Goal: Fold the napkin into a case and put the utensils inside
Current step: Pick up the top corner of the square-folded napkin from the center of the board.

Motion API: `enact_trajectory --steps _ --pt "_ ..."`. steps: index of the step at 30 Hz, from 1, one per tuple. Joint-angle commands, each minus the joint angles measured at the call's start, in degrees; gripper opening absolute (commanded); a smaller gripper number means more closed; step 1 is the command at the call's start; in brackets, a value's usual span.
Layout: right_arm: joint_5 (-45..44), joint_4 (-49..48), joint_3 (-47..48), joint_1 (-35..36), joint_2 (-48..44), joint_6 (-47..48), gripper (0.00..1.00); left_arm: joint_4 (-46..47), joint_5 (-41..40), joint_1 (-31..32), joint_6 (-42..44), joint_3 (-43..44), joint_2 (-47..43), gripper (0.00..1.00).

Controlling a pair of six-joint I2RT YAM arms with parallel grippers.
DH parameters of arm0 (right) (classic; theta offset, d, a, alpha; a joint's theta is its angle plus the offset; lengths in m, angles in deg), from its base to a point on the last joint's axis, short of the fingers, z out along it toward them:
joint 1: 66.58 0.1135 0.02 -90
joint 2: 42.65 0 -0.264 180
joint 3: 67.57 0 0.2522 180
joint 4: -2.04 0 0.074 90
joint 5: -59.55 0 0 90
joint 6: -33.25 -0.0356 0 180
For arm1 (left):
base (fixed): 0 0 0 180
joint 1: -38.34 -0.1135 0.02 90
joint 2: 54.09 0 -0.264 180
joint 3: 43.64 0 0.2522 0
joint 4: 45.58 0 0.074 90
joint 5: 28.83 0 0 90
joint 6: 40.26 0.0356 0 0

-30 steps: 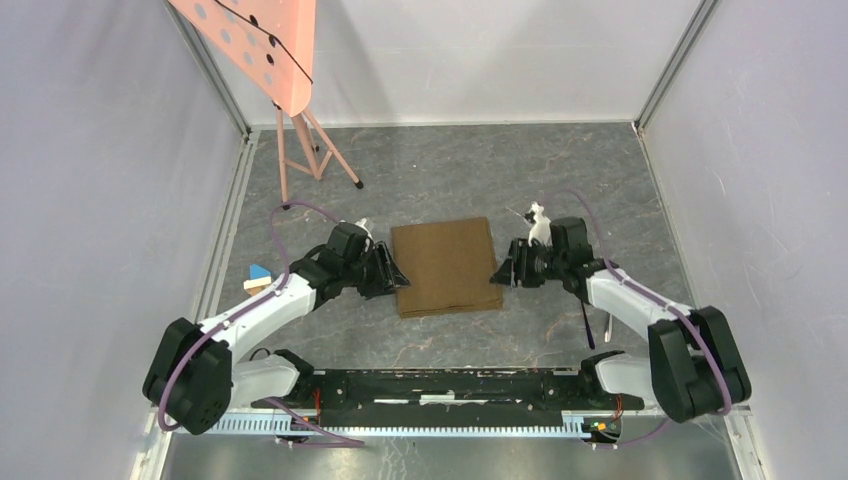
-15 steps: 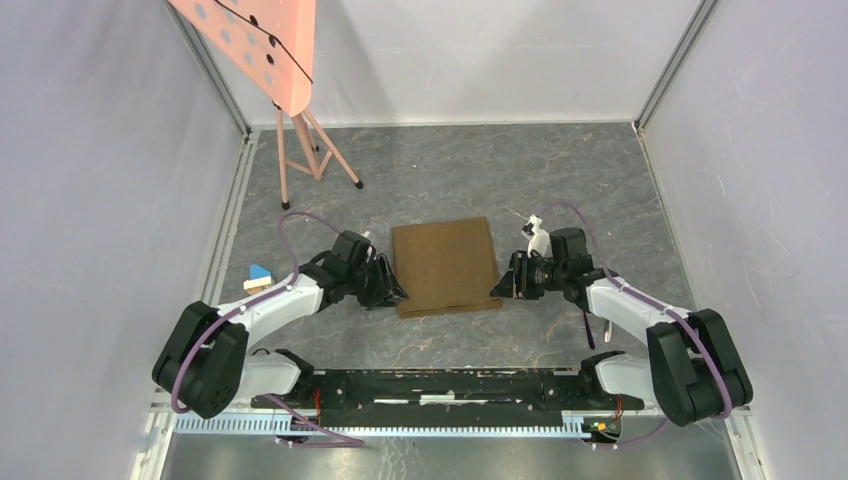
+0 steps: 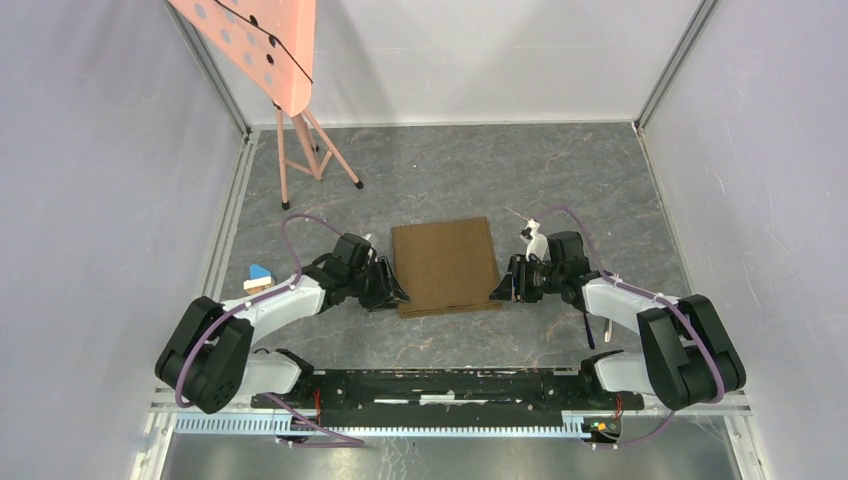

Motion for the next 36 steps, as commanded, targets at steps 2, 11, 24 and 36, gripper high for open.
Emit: enact_trajectory --steps 2,11,24,36 --pt "0.10 -2.54 -0.70 -0.04 0.59 -0.01 0.47 3.11 2.10 -0.11 -1.71 -0.50 0.78 0.48" --pt "-2.27 -1.11 -0.87 0.01 -0.37 0.50 0.50 3.50 2.23 -0.15 -1.71 -1.02 0.80 0.48" --pt "3.01 -8.79 -1.84 0.10 0.83 -5.48 0.46 5.31 3.48 -0.02 -2.66 -1.80 1.61 0.46" --pt "1.24 -13.39 -4.25 0.04 0.72 -9.74 0.48 5.36 3.48 -0.07 -3.11 -2.34 0.55 0.46"
